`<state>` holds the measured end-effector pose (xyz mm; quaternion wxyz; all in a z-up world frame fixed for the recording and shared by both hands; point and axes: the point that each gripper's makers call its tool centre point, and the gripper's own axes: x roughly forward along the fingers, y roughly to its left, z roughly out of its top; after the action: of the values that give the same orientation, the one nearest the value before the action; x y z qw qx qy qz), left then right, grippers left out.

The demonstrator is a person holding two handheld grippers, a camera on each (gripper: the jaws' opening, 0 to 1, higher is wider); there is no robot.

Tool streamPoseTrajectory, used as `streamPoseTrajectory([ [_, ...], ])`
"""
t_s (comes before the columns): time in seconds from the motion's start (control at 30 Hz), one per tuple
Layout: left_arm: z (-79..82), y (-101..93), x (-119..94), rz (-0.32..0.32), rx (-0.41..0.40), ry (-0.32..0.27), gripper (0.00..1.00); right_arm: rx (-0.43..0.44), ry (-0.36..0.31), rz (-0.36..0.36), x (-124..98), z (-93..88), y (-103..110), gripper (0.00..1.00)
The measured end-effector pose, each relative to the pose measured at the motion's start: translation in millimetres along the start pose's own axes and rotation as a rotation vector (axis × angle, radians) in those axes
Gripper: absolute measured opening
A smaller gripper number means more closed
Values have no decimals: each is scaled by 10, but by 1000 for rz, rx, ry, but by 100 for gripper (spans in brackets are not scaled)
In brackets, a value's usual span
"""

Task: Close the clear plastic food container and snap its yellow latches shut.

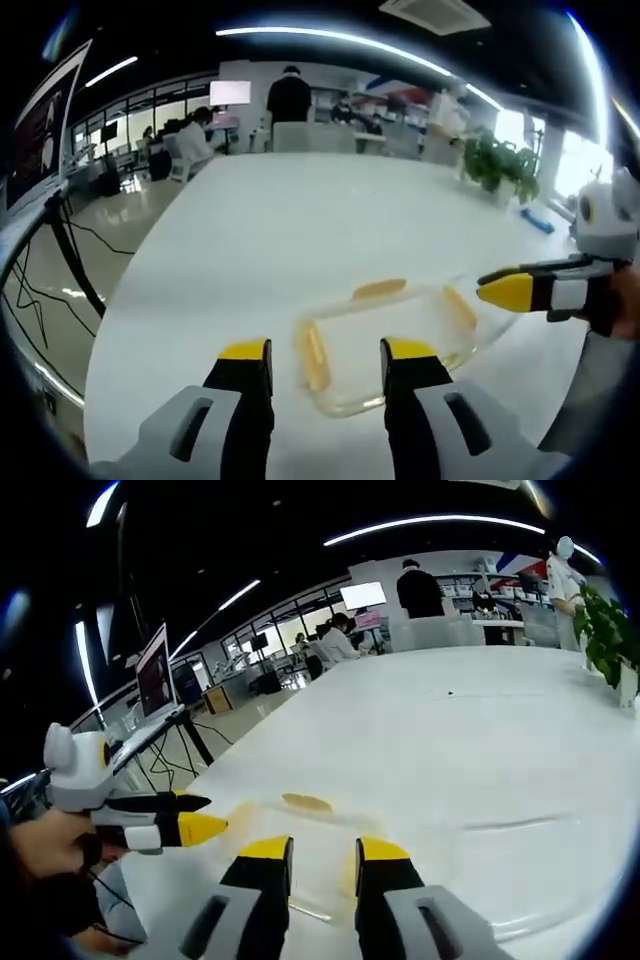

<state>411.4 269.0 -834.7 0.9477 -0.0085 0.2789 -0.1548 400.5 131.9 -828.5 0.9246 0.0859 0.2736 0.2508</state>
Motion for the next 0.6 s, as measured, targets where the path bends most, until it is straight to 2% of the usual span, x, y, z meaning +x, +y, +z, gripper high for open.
streamPoseTrajectory([
  [0.17, -52, 15, 9, 7, 4, 5, 37, -17, 16, -35, 20, -89, -68, 20],
  [0.27, -58, 34, 28, 6, -7, -3, 34, -63, 25, -45, 21, -114, -103, 16],
  [0.6, -109, 15, 94, 6, 23, 17, 29, -48, 53, -60, 80, -203, -169, 16],
])
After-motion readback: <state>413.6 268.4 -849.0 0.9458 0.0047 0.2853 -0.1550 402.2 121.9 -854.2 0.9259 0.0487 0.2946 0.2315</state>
